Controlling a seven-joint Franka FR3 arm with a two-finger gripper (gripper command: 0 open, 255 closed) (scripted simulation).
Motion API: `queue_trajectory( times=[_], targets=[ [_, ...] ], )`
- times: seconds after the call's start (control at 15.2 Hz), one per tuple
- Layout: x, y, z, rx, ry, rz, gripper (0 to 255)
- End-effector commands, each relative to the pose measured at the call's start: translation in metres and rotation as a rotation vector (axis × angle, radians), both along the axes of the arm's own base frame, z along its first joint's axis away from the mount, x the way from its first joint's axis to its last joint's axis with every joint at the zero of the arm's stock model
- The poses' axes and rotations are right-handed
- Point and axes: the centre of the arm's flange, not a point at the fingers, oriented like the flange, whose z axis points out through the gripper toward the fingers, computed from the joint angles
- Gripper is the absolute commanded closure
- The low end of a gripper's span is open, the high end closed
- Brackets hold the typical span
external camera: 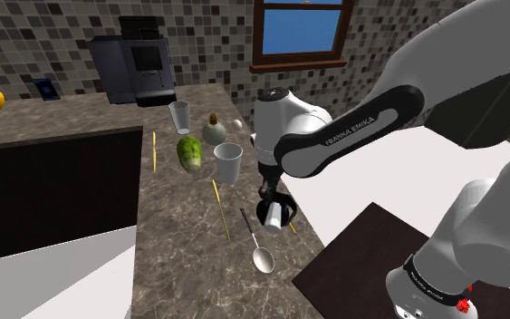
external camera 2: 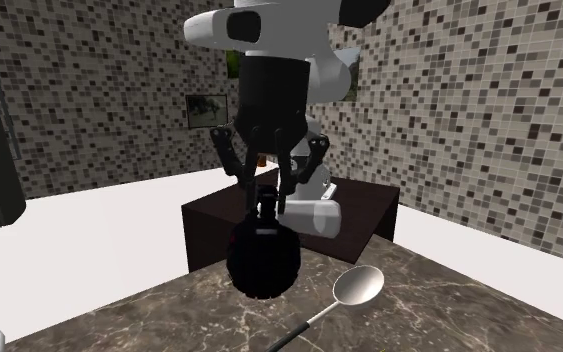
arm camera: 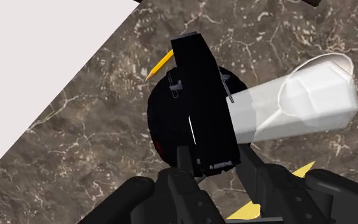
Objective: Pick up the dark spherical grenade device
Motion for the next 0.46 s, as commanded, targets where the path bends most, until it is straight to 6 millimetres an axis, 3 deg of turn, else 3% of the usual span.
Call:
queue_trajectory(
  times=[0.0, 0.26, 0.4],
  targets=[
    [0.001, 0.000, 0.011, 0.000, -0.001, 0.000, 255],
    [0.001, 0.000, 0.032, 0.000, -0.001, 0.000, 255],
    [0.001, 0.000, 0.033, 0.000, 0.000, 0.000, 255]
  ],
)
